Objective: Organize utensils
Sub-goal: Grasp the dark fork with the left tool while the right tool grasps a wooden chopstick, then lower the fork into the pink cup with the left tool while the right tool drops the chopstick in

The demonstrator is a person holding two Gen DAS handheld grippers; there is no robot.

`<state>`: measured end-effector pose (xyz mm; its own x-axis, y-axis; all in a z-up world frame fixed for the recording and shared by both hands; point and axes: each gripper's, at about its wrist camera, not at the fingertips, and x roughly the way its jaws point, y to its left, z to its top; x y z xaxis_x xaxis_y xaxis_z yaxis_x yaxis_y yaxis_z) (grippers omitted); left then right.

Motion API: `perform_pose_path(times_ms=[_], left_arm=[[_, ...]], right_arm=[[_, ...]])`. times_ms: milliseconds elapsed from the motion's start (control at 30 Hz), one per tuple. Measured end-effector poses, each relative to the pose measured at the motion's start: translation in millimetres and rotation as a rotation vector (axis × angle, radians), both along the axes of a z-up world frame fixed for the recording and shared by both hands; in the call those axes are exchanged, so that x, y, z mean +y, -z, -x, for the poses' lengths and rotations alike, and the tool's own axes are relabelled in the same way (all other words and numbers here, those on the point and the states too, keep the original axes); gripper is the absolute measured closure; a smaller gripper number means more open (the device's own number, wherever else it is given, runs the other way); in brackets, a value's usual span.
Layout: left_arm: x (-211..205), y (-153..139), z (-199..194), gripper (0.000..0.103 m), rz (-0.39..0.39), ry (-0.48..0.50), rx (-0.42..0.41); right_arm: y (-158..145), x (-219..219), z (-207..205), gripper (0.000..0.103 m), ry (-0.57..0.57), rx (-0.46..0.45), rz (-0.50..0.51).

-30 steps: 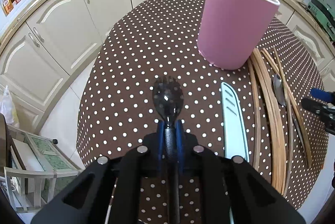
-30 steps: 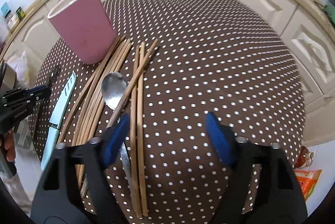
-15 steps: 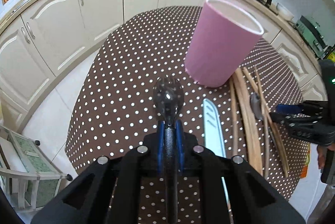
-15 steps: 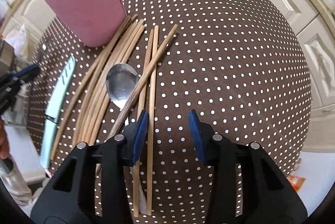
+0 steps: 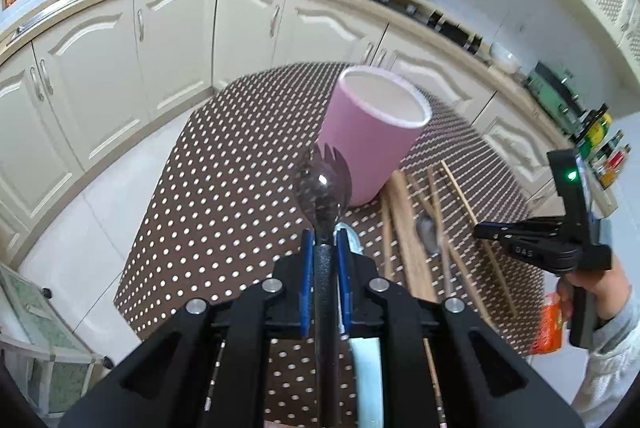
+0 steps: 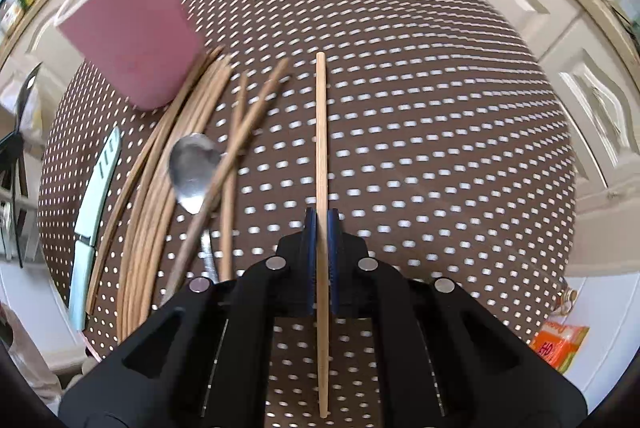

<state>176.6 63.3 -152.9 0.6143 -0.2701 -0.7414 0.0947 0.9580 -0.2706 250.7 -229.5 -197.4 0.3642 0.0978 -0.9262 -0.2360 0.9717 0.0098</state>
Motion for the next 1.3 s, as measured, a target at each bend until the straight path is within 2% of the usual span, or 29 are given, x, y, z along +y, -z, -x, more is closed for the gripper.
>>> perform_pose_path(times_ms=[100,300,500,533,633,733,800,900,967,1167,1300], left_arm=[[-3,-11,3,0.092,0.034,-0.002,-0.057],[-9,-34,-4,0.092,0.095,0.004,-0.175],[-27,-68,-13,0.092,0.119,0.008,-0.354],[-31,-74,-17,0.092,0.120,0.003,-0.403],[-35,-82,-27,0.092,0.124,-0.028,-0.474],[-39,-88,-39,0.092,0.141,-0.061,-0.564],[-41,-89,-46,0.092,0.148,-0.072,-0.588],[-38,-87,-59,0.092,0.201,-0.102,-0.610],[-39,-86,-66,0.092,0.191,-0.124,-0.638],[-34,-73,-85,0.092,0.212,-0.148,-0.637],[-36,-62,-90,0.092,0.189,-0.156,-0.653]], right_arm=[[-14,-11,4,0.097,0.026,-0.058,-0.065],[-66,-7,13,0.097,0.002,-0.260,-0.246],[-117,6,18,0.097,-0.068,-0.469,-0.411],[-122,4,21,0.097,-0.074,-0.493,-0.435],[-138,22,15,0.097,-0.085,-0.568,-0.504],[-144,40,4,0.097,-0.101,-0.599,-0.547],[-143,50,-5,0.097,-0.101,-0.599,-0.579],[-140,56,-19,0.097,-0.076,-0.632,-0.619],[-139,58,-26,0.097,-0.055,-0.663,-0.635],[-139,70,-28,0.097,-0.017,-0.785,-0.610],[-128,78,-35,0.097,-0.010,-0.802,-0.587]])
